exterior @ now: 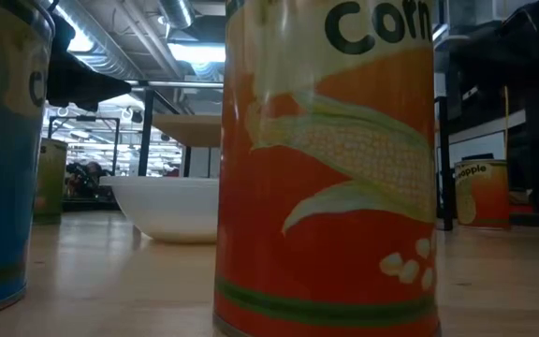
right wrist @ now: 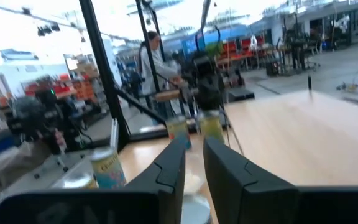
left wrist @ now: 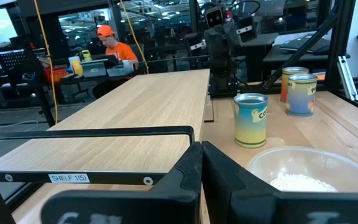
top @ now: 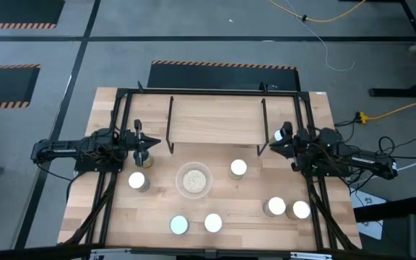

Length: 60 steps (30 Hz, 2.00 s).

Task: Pick and place cans onto a shelf
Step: Put the canned pineapple on the shelf

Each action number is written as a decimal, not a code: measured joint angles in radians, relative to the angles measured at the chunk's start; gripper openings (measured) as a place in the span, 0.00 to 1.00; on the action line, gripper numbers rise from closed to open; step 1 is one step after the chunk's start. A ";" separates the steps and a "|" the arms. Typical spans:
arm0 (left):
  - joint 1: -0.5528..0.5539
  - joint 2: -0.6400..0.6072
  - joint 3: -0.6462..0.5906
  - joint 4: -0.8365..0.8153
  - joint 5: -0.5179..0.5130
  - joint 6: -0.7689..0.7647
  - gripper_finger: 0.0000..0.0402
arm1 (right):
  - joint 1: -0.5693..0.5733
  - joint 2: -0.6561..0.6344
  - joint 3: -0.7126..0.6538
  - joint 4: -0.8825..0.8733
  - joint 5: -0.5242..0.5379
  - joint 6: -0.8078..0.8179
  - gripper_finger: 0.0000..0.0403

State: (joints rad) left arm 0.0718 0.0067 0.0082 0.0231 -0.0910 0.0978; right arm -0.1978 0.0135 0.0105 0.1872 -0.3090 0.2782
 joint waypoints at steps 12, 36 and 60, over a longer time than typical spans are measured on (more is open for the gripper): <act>0.000 0.000 0.000 0.000 0.000 0.000 0.00 | 0.000 0.000 0.000 0.120 0.000 0.062 0.37; 0.000 0.000 0.000 0.000 0.000 0.001 0.00 | 0.000 0.016 0.176 0.100 0.001 0.058 0.65; 0.000 0.000 0.000 0.000 0.000 0.018 0.00 | 0.000 0.318 0.930 -0.982 0.658 -0.157 0.64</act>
State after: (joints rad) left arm 0.0717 0.0065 0.0081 0.0231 -0.0911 0.1158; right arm -0.1982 0.3317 0.9405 -0.7952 0.3492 0.1216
